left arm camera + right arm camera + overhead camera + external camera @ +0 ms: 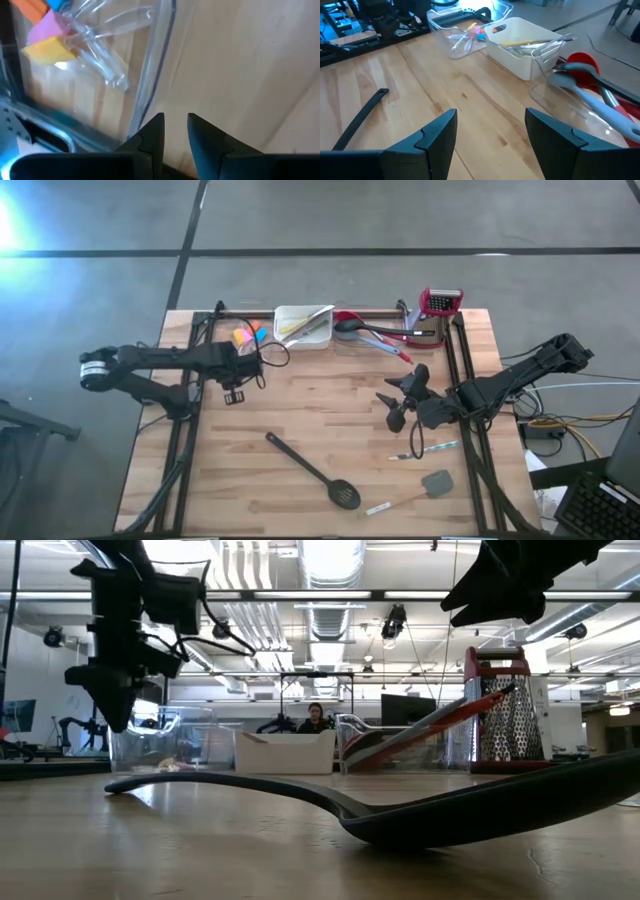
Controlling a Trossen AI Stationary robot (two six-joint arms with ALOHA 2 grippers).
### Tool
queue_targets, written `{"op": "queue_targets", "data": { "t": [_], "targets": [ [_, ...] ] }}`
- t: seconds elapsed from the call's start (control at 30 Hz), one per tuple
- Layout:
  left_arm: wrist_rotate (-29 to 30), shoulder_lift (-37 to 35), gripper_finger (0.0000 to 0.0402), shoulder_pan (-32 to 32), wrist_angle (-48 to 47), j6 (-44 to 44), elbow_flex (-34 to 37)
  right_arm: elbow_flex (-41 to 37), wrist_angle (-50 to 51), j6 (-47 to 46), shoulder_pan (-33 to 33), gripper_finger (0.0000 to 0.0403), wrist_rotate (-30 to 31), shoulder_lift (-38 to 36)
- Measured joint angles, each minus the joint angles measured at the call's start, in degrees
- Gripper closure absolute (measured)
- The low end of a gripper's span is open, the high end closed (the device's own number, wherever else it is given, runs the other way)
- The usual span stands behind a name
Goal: Pick & Place Kitchen Items
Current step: Adjust the left transparent bin, then put the black slotted spoon into the right transparent bin
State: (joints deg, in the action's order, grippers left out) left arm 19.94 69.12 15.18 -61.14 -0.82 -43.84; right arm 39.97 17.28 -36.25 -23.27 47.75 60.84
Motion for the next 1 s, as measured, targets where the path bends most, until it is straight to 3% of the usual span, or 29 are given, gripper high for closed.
{"op": "queue_targets", "data": {
  "t": [0.13, 0.23, 0.4, 0.5, 0.57, 0.7, 0.83, 1.0],
  "targets": [
    [-0.44, -0.15, 0.0314, 0.02, -2.89, -0.83, -1.66, 0.00, 0.00, 0.05, 0.02, 0.0177, -0.02, 0.00],
    [-4.06, -0.20, 0.0313, -0.07, -2.50, -0.94, -3.29, 0.00, 0.04, 0.13, 0.04, 0.0177, -0.02, 0.00],
    [-17.91, -0.28, 0.0310, -2.71, 1.22, -0.99, -5.67, 0.00, 0.02, 0.13, 0.04, 0.0177, -0.07, 0.00],
    [-27.52, -0.31, 0.0309, -6.97, 8.30, -1.23, -5.90, 0.00, 0.04, 0.17, 0.04, 0.0177, -0.07, 0.00],
    [-30.63, -0.28, 0.0309, -11.04, 13.55, -1.09, -5.90, 0.00, 0.03, 0.19, 0.04, 0.0177, -0.05, 0.00],
    [-28.68, 0.72, 0.0309, -20.88, 22.28, 4.88, -5.87, 0.00, 0.02, 0.24, 0.07, 0.0177, 0.00, 0.00],
    [-22.11, 2.77, 0.0309, -29.30, 28.67, 13.42, -5.83, 0.00, 0.02, 0.28, 0.07, 0.0177, 0.07, 0.00],
    [-14.69, 6.65, 0.0309, -33.76, 35.80, 16.64, -5.83, 0.00, -0.04, 0.28, 0.07, 0.0177, 0.15, 0.00]
  ]
}}
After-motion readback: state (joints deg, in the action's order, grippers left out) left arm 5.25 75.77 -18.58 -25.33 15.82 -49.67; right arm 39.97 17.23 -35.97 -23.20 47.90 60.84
